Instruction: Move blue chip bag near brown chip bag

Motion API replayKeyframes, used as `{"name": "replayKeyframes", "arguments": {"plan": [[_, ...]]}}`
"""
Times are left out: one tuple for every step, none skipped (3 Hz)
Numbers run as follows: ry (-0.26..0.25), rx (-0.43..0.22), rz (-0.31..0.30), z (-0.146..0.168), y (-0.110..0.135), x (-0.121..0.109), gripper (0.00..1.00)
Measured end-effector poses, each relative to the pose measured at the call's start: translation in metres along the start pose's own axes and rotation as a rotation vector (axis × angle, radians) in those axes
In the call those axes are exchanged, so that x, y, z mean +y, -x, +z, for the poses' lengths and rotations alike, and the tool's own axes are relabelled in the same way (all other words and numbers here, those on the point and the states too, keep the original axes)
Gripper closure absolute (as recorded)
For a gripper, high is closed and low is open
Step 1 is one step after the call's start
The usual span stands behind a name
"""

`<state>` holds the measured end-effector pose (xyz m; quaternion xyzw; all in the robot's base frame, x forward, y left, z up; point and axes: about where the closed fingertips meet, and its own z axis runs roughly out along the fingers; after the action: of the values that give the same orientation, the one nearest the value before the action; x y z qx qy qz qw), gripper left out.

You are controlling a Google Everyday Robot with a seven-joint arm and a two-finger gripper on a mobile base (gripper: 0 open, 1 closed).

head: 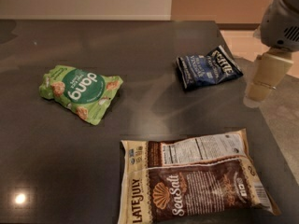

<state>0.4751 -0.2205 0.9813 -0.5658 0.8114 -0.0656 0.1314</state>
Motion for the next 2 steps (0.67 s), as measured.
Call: {"name": "replayKeyframes", "arguments": {"plan": [[-0.005, -0.009, 0.018, 0.014, 0.004, -0.028, 0.00], [-0.014, -0.029, 0.058, 0.031, 0.002, -0.058, 0.00]]}}
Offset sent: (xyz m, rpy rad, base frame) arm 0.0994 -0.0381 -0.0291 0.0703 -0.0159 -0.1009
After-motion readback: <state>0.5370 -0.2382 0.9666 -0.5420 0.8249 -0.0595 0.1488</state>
